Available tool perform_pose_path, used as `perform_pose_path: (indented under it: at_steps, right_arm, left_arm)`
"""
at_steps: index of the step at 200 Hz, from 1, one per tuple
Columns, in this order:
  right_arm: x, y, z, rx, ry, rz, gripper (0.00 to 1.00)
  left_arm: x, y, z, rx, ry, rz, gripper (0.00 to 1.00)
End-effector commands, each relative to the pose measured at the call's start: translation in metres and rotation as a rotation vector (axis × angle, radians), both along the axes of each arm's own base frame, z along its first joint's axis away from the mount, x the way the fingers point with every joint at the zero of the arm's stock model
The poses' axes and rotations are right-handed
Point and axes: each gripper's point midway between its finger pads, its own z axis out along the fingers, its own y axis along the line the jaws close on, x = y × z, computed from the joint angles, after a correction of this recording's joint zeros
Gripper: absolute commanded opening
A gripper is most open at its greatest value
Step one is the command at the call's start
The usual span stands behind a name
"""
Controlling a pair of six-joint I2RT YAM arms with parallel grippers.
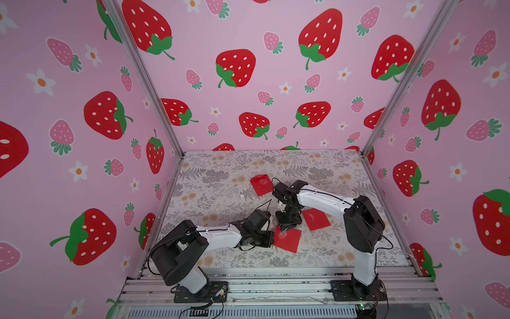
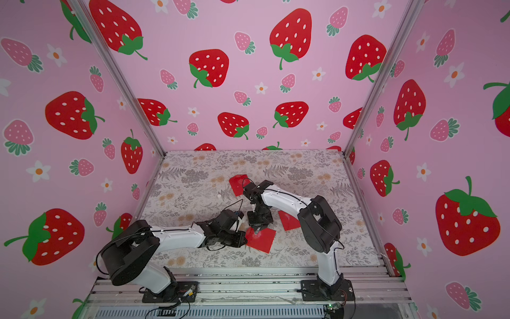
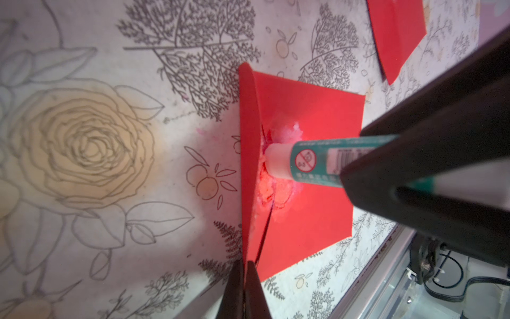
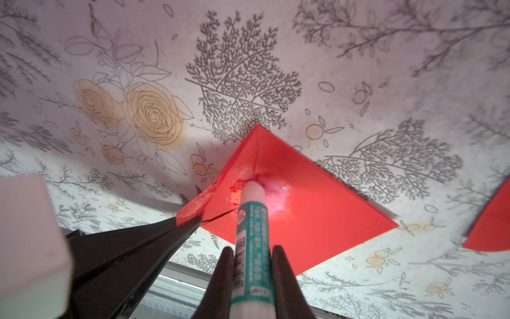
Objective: Seal the envelope with a glue stick
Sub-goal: Apply the envelope at the center of the board.
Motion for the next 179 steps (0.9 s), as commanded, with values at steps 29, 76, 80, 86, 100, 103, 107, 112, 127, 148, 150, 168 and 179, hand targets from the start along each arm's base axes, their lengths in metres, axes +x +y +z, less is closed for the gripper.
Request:
perform_pose_path:
  at_steps: [29,76,80,86,100,103,107,112,127,148,150,168,179]
  right_arm:
    - [0.007,-0.01,-0.009,-0.077,-0.019,0.011,0.0]
    - [-0.006,0.038,-0.011,0.194,0.079,-0.02,0.0]
    - [-0.006,0.037,-0.011,0.193,0.08,-0.022,0.0]
    - [-0.005,0.035,-0.01,0.187,0.076,-0.025,0.0]
    - [-0.001,0.022,-0.009,0.141,0.052,-0.032,0.0]
    - [0.0,0.02,-0.008,0.13,0.045,-0.033,0.0]
    - [0.001,0.016,-0.007,0.119,0.036,-0.033,0.0]
    - [0.002,0.014,-0.006,0.115,0.032,-0.033,0.0]
    - [0.003,0.008,-0.005,0.109,0.024,-0.043,0.0]
    - [0.014,-0.016,-0.001,-0.034,-0.045,-0.031,0.0]
    - [0.015,-0.019,-0.001,-0.049,-0.051,-0.029,0.0]
    - [0.02,-0.028,0.0,-0.117,-0.073,-0.011,0.0]
    - [0.02,-0.025,-0.003,-0.109,-0.065,-0.006,0.0]
  left_arm:
    - [-0.004,0.008,-0.005,0.044,0.022,-0.002,0.0]
    - [-0.004,0.009,-0.006,0.046,0.024,-0.001,0.0]
    - [-0.004,0.009,-0.006,0.047,0.024,0.0,0.0]
    - [-0.004,0.009,-0.005,0.045,0.022,-0.001,0.0]
    - [-0.004,0.009,-0.005,0.046,0.021,-0.003,0.0]
    - [-0.004,0.008,-0.005,0.045,0.02,-0.002,0.0]
    - [-0.004,0.008,-0.005,0.046,0.021,-0.003,0.0]
    - [-0.004,0.009,-0.005,0.046,0.021,-0.003,0.0]
    - [-0.004,0.008,-0.006,0.043,0.022,-0.004,0.0]
    - [-0.003,0.008,-0.005,0.044,0.02,-0.005,0.0]
    - [-0.003,0.008,-0.004,0.042,0.019,-0.004,0.0]
    - [-0.003,0.008,-0.005,0.042,0.02,-0.004,0.0]
    - [-0.003,0.007,-0.005,0.043,0.021,-0.005,0.0]
